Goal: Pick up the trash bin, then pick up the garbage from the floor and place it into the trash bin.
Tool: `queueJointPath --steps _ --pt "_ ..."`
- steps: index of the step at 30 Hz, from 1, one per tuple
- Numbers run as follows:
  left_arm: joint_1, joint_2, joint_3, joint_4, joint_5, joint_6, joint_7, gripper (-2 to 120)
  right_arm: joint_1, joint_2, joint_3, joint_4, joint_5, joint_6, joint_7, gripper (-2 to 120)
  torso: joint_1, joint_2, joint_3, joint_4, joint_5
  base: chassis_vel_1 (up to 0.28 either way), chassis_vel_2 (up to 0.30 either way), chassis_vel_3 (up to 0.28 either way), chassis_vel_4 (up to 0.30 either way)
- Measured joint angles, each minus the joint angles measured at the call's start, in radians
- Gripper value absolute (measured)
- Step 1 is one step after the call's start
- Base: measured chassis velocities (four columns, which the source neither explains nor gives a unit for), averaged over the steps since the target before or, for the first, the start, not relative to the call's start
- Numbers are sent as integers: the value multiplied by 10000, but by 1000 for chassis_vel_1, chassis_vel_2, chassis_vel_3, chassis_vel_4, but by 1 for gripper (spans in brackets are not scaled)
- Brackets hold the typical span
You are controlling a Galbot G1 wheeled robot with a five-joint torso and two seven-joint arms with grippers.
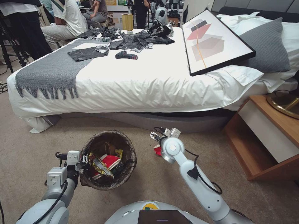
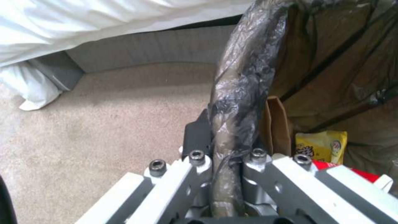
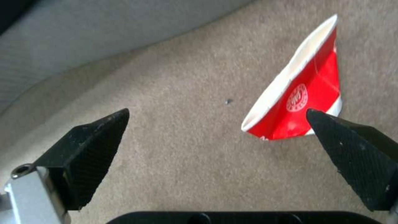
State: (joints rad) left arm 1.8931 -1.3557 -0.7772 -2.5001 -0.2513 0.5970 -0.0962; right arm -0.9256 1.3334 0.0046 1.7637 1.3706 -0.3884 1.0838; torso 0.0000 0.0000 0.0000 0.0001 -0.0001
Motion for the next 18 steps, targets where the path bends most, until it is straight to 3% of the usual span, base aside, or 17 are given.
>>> queueJointPath --steps 18 --pt "12 -40 -68 0 -110 -17 -2 3 789 775 213 -2306 197 225 230 100 0 0 0 -1 0 0 0 0 0"
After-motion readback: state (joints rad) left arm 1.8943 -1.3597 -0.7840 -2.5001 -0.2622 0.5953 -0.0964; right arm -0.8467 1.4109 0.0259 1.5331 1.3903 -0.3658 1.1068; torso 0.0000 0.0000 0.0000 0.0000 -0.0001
